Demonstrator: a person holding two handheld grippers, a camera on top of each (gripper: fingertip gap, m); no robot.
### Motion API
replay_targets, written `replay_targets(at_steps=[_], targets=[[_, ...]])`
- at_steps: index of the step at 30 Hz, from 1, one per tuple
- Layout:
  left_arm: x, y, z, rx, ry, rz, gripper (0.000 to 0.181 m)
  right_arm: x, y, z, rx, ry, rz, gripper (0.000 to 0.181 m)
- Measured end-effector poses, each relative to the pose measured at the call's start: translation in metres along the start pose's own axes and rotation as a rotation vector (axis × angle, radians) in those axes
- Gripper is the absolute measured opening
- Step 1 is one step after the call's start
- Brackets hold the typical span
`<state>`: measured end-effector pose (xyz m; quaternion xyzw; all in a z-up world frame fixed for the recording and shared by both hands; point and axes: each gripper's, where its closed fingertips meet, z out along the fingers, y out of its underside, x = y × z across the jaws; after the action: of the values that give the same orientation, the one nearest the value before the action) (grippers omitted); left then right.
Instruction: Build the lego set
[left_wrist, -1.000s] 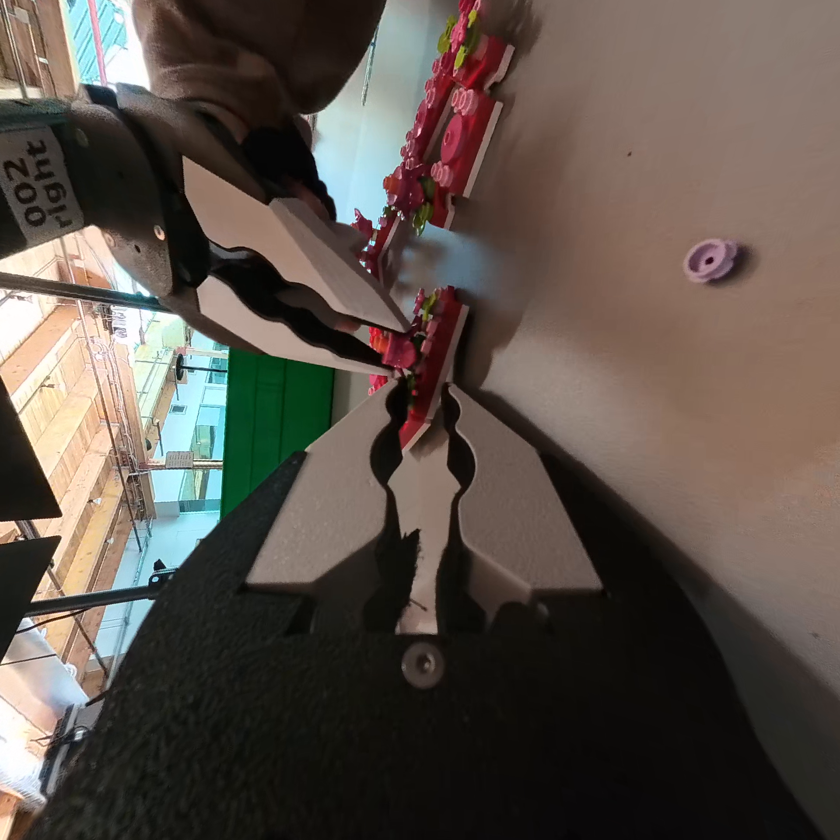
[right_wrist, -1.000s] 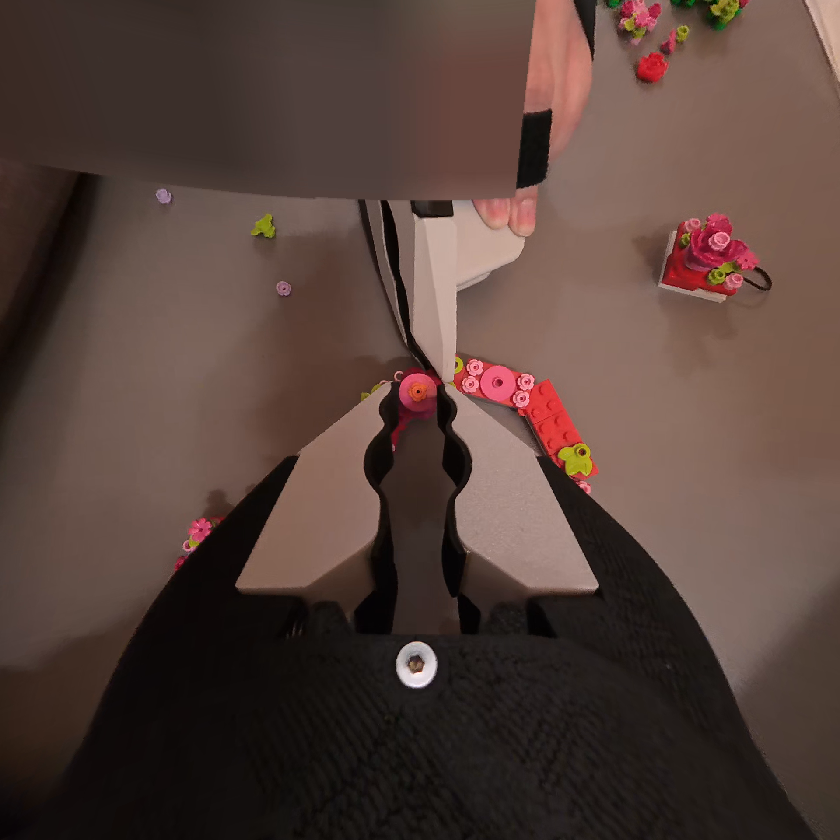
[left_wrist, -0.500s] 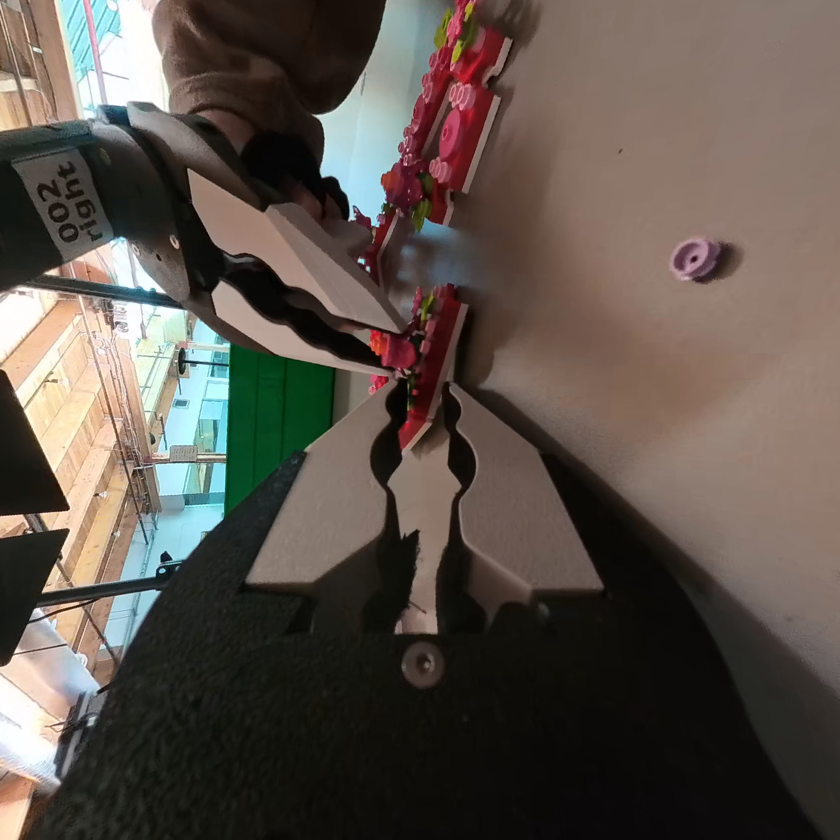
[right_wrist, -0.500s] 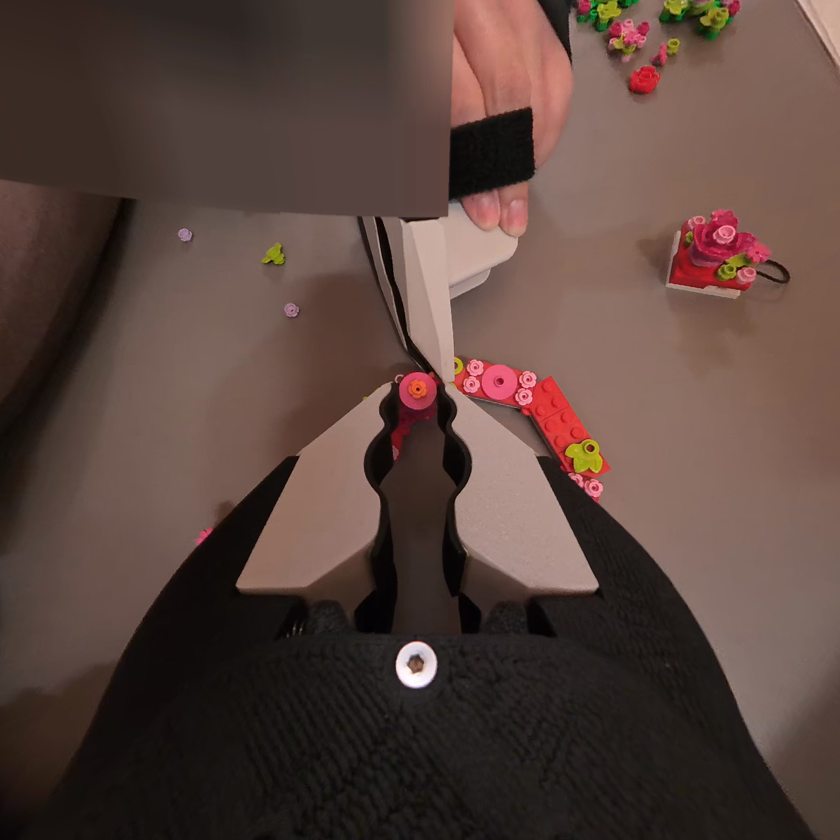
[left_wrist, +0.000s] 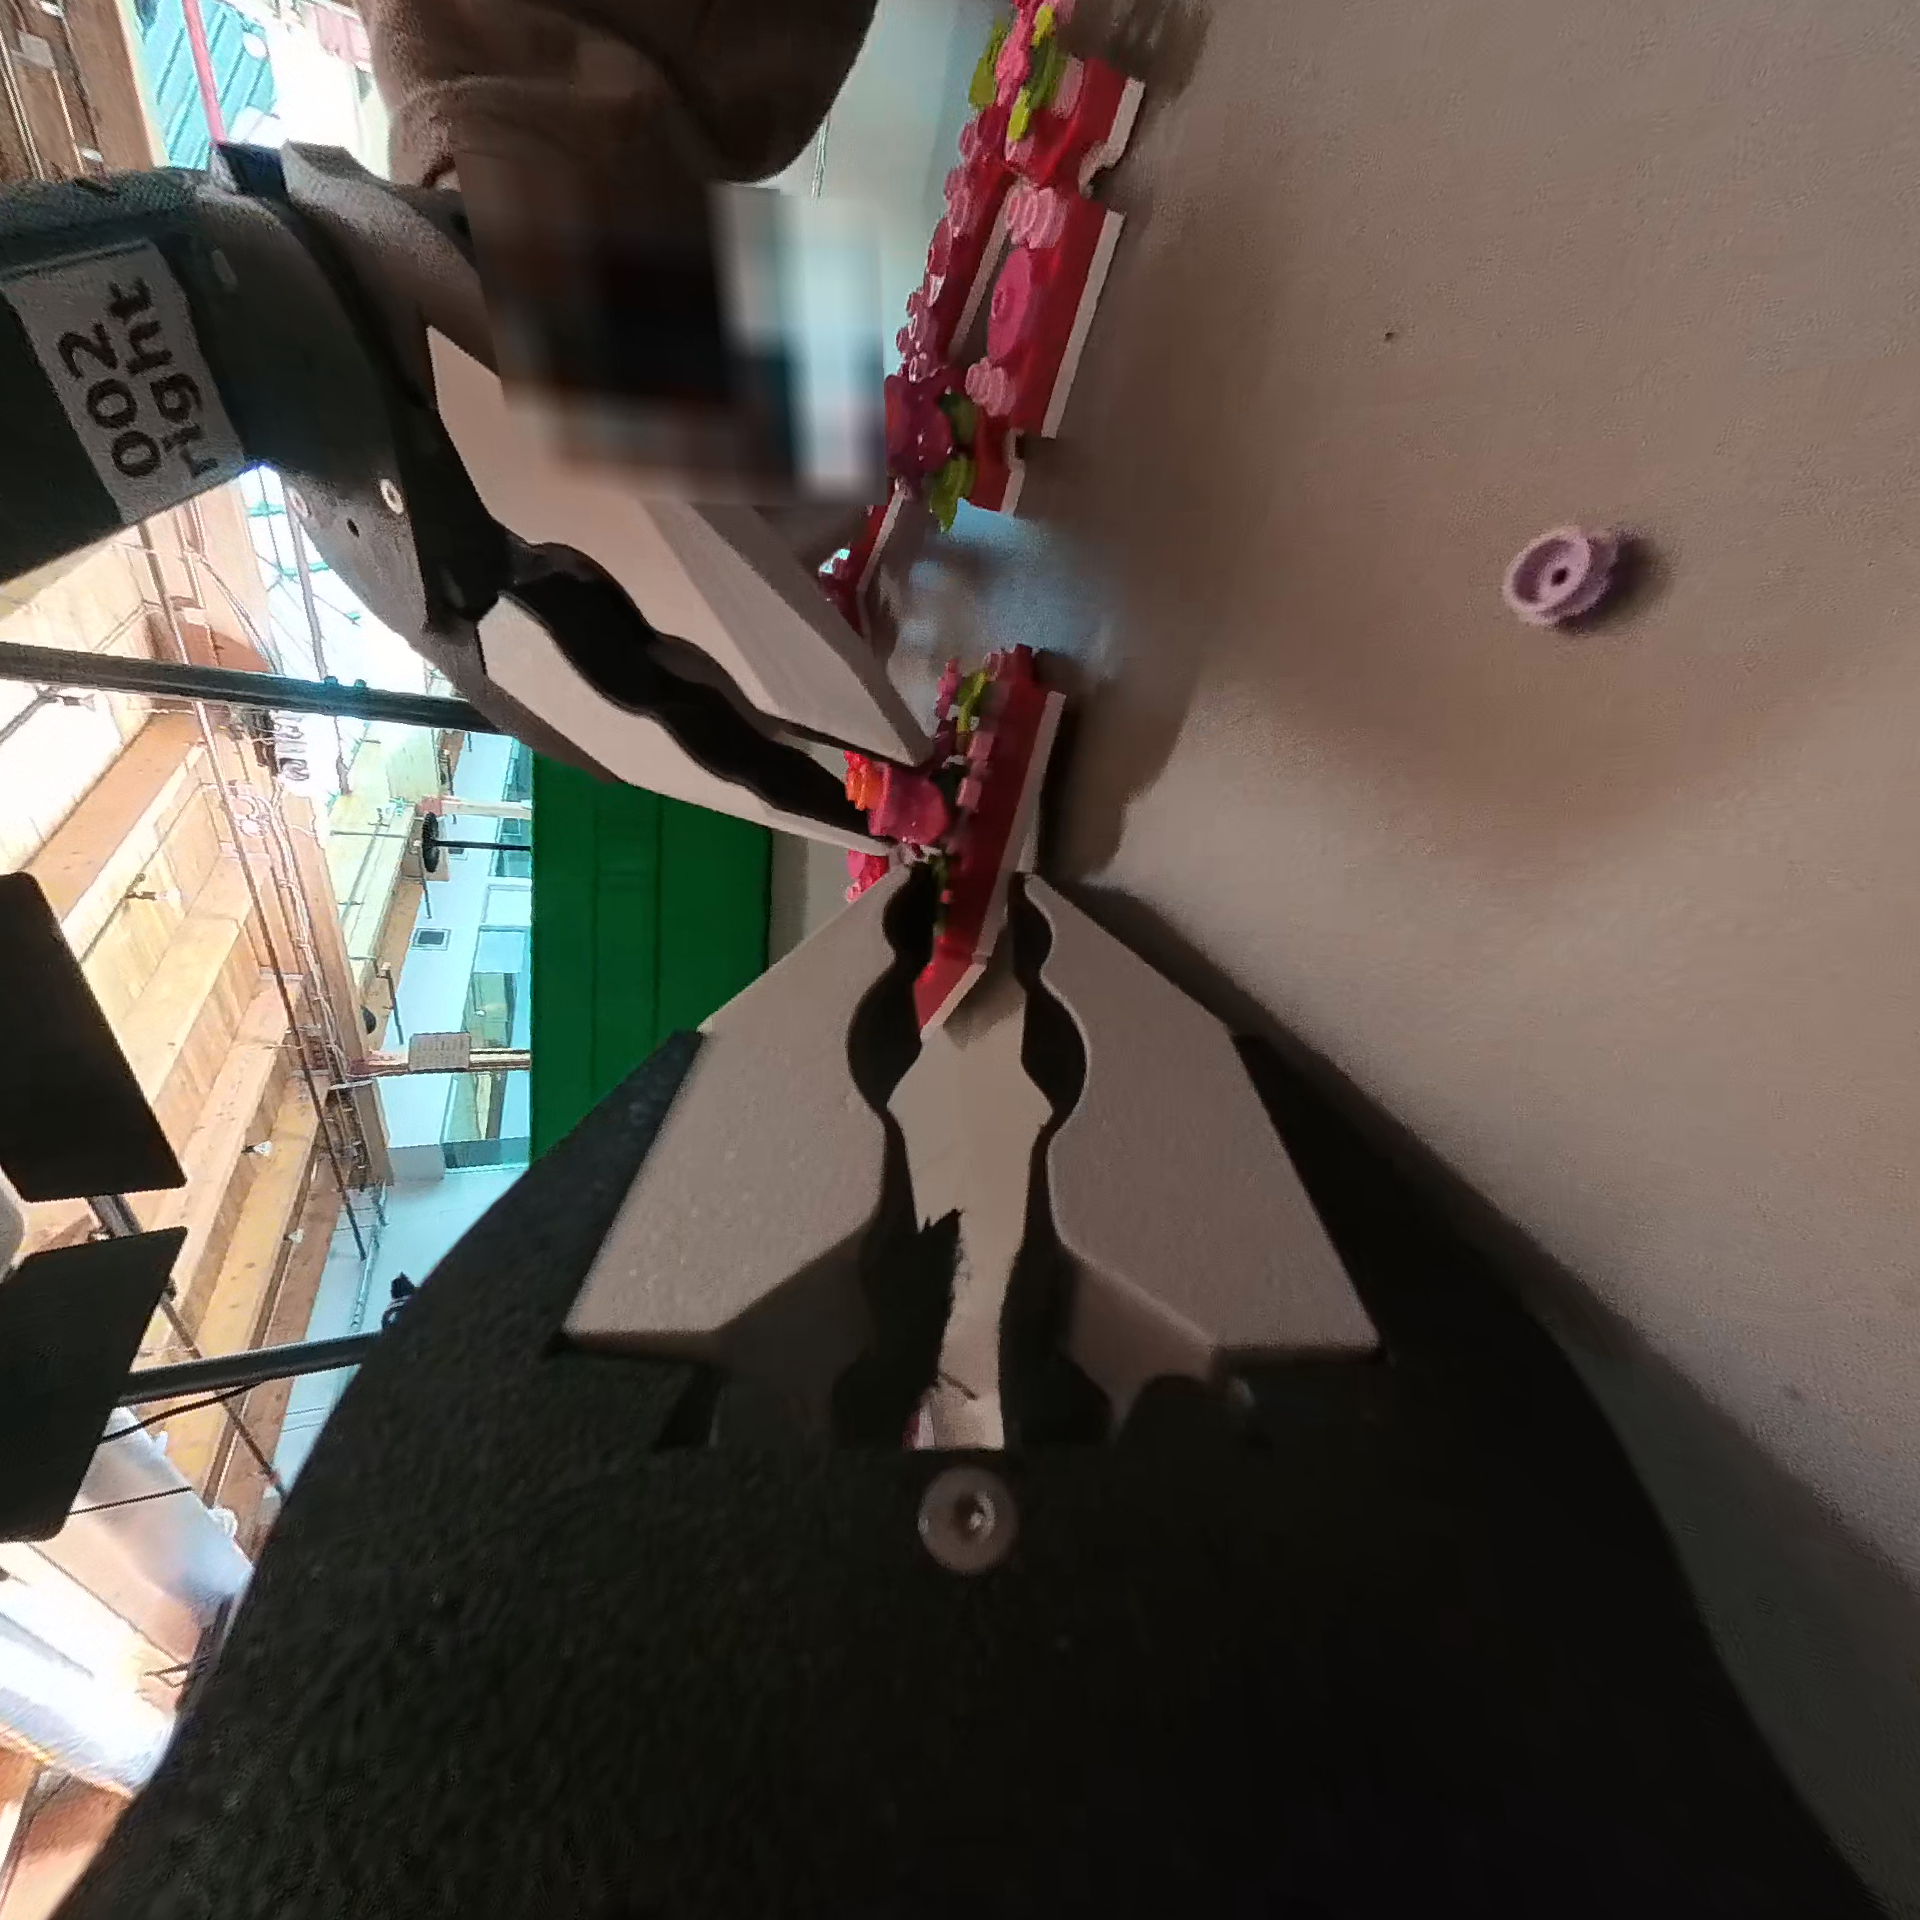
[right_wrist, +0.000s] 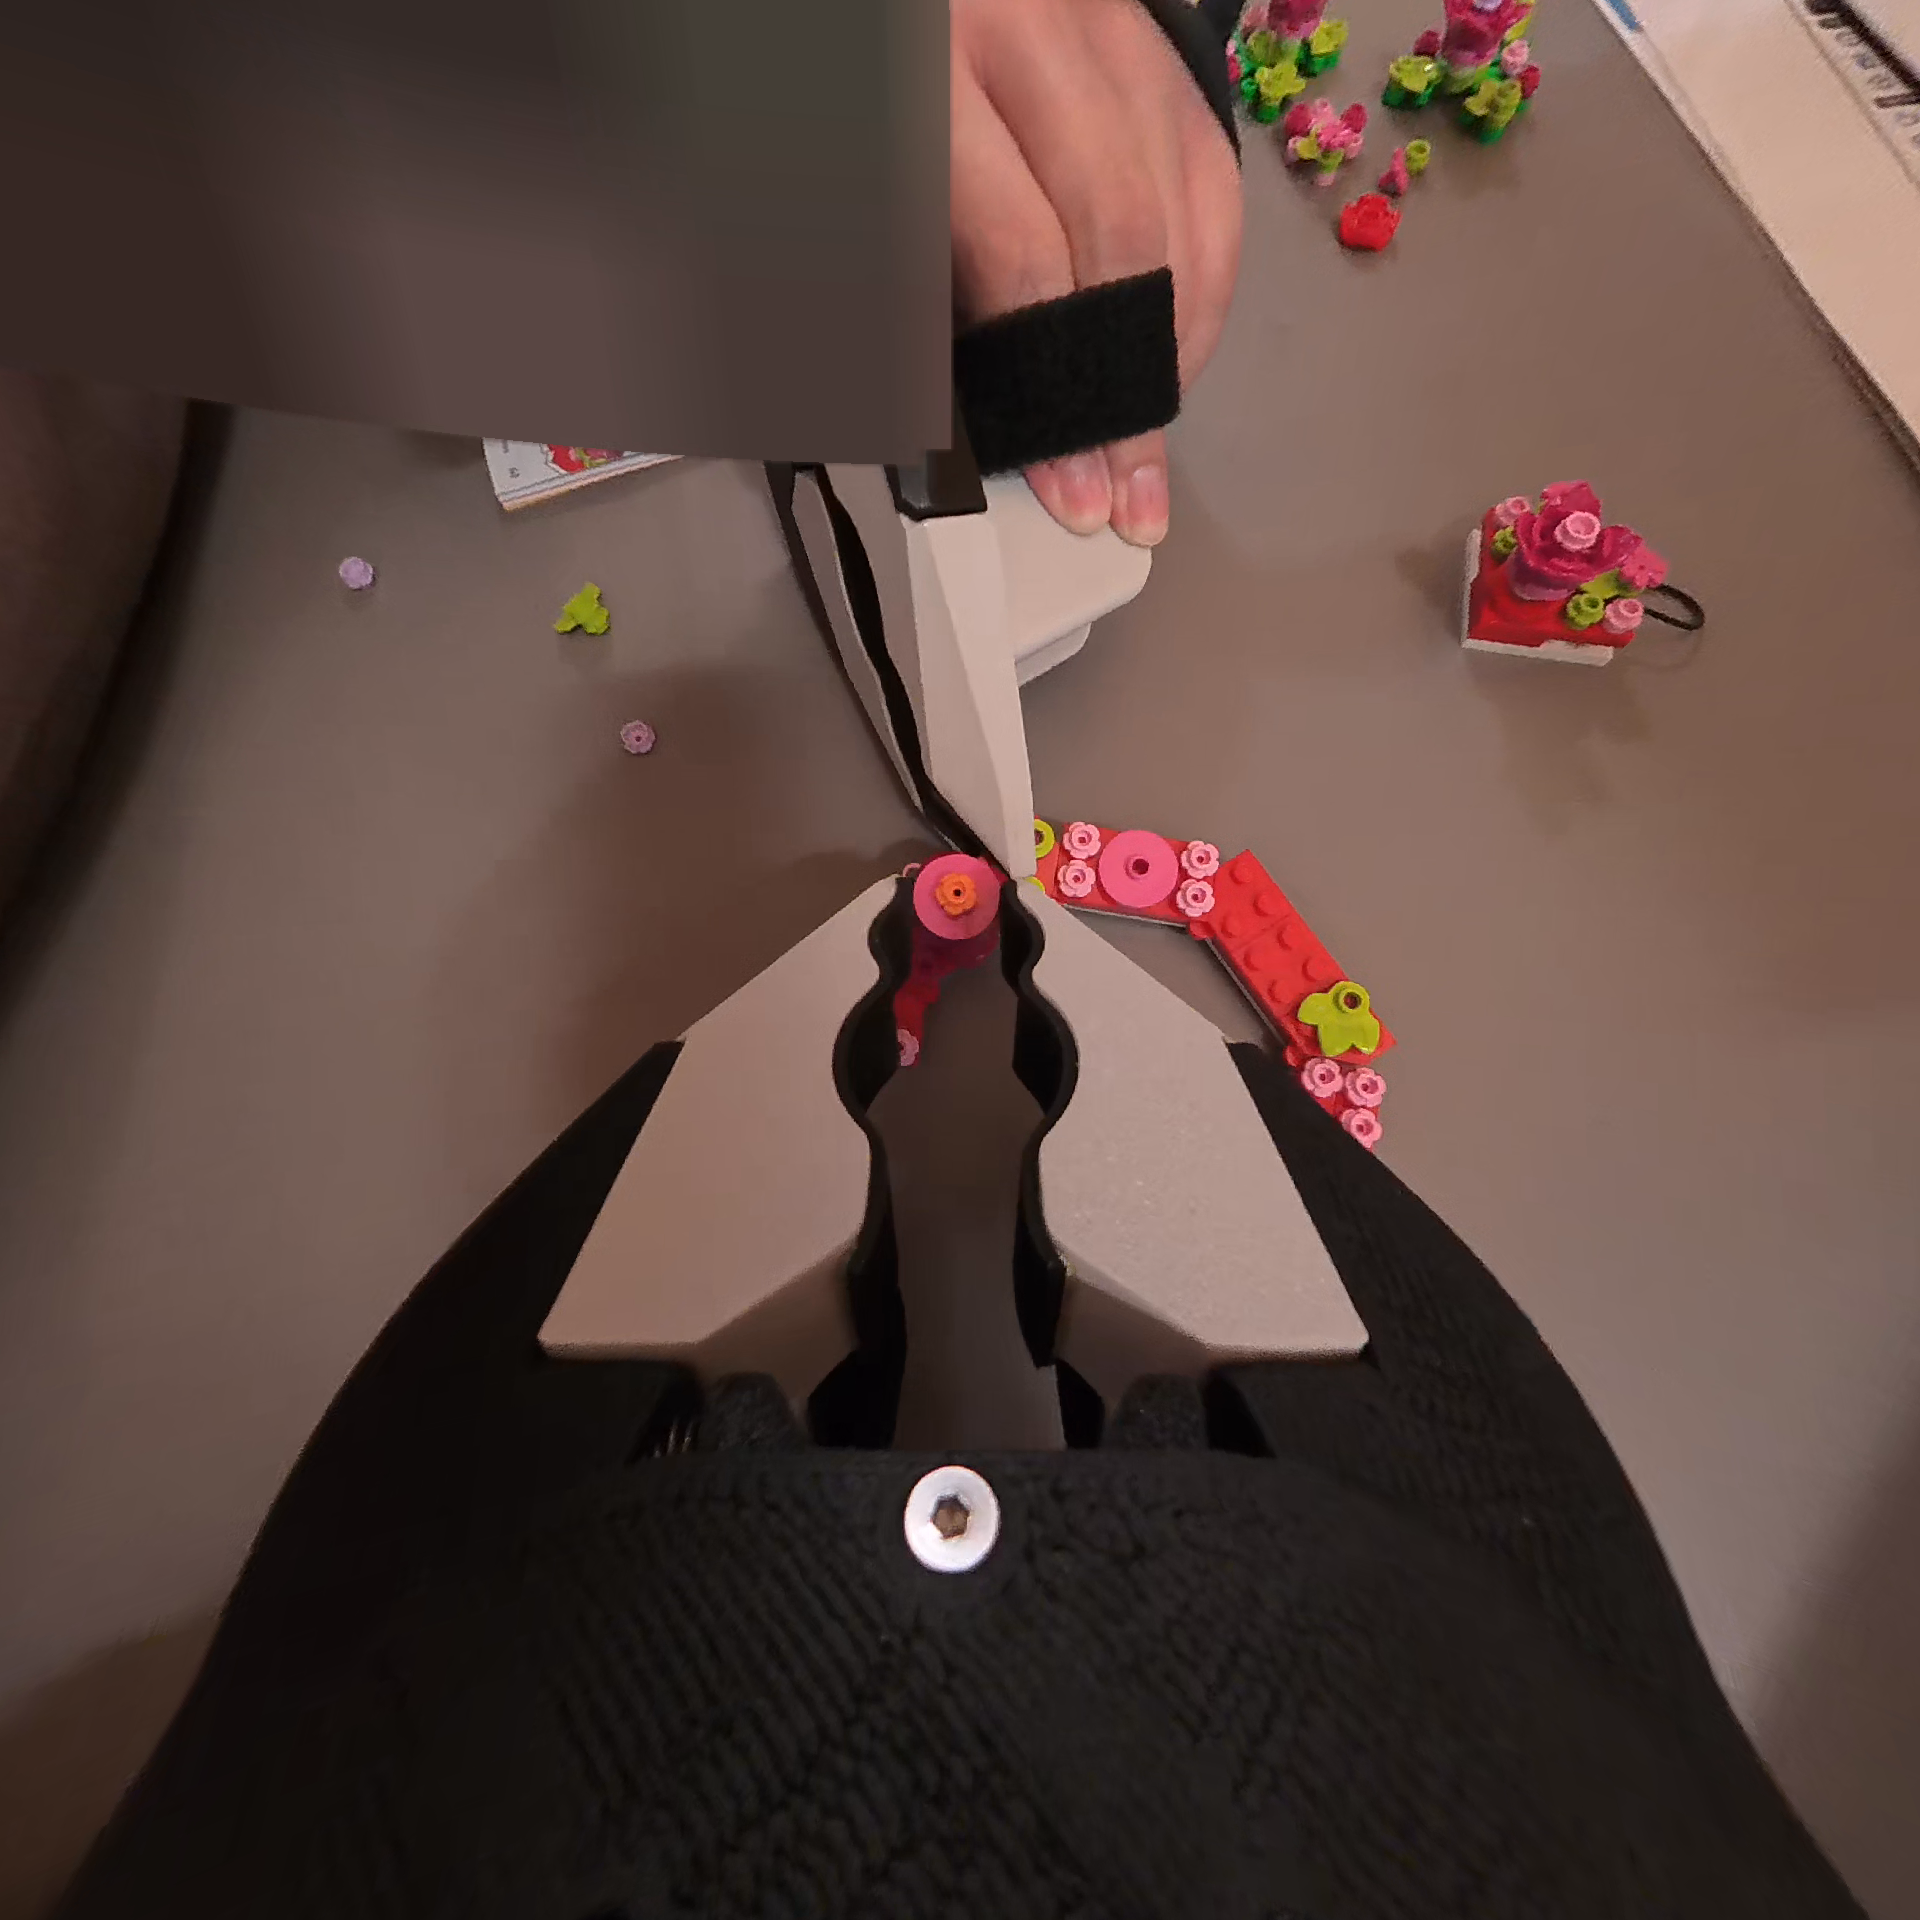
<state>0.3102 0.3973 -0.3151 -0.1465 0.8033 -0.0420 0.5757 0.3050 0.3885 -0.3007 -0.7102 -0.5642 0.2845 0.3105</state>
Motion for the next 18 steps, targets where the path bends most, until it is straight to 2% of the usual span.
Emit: replay_targets(at_steps=[2,4,5,10,15,18], targets=[[0.0,0.0,0.0,-0.001,-0.002,0.003,0.011,0.001,-0.002,0.0,0.021,0.01,0.023,0.017],[0.0,0.0,0.0,-0.002,-0.003,0.003,0.011,0.002,-0.003,0.0,0.033,0.019,0.033,0.031],[0.0,0.0,0.0,-0.003,-0.004,0.004,0.011,0.002,-0.003,0.0,0.028,0.025,0.035,0.033],[0.0,0.0,0.0,-0.003,-0.007,0.011,0.011,0.006,-0.003,-0.008,0.027,0.085,0.01,0.02],[0.0,-0.001,0.001,-0.007,-0.009,0.012,0.011,0.005,0.001,-0.009,0.006,0.1,-0.006,0.025],[0.0,-0.001,0.001,-0.008,-0.009,0.015,0.011,0.0,-0.008,-0.013,0.032,0.098,-0.022,0.026]])
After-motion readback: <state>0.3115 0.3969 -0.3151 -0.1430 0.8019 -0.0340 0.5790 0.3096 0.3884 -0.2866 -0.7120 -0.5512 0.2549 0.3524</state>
